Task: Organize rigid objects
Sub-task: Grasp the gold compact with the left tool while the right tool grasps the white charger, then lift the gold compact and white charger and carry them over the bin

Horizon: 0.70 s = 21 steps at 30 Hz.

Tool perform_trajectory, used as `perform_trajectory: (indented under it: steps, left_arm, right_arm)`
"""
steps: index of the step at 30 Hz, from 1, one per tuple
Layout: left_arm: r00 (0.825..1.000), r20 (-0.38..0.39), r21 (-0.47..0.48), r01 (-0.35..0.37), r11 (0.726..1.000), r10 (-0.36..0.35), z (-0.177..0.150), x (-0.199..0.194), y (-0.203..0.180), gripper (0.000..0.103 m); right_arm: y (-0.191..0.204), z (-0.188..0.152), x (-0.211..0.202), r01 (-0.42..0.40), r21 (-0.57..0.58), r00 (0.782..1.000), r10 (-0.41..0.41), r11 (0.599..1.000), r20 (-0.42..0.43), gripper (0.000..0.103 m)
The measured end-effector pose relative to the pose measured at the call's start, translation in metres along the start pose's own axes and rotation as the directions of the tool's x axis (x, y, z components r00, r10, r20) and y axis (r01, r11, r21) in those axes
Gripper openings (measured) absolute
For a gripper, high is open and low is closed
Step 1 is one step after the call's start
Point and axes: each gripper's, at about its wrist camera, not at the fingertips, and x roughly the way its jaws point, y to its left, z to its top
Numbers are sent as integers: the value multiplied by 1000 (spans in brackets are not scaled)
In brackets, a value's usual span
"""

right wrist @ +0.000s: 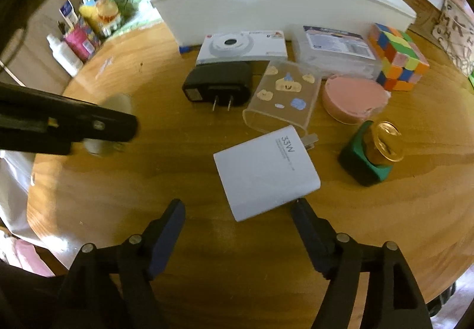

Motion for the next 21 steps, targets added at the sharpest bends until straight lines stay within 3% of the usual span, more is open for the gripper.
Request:
perform_trajectory:
  steps: [11,14,21]
  left_arm:
    - [1000,21,-46,-19,999,20,-6,-19,34,59]
    - [999,26,-44,-23,999,24,-8,-20,37,59]
    - [999,36,-35,-26,999,27,-6,-19,36,59]
  right_arm:
    - [-11,16,12,68,45,998,-68,997,14,83]
    - [-17,21,12,77,76,996,-80,994,41,74]
    - [-17,21,15,84,70,993,-89,994,73,73]
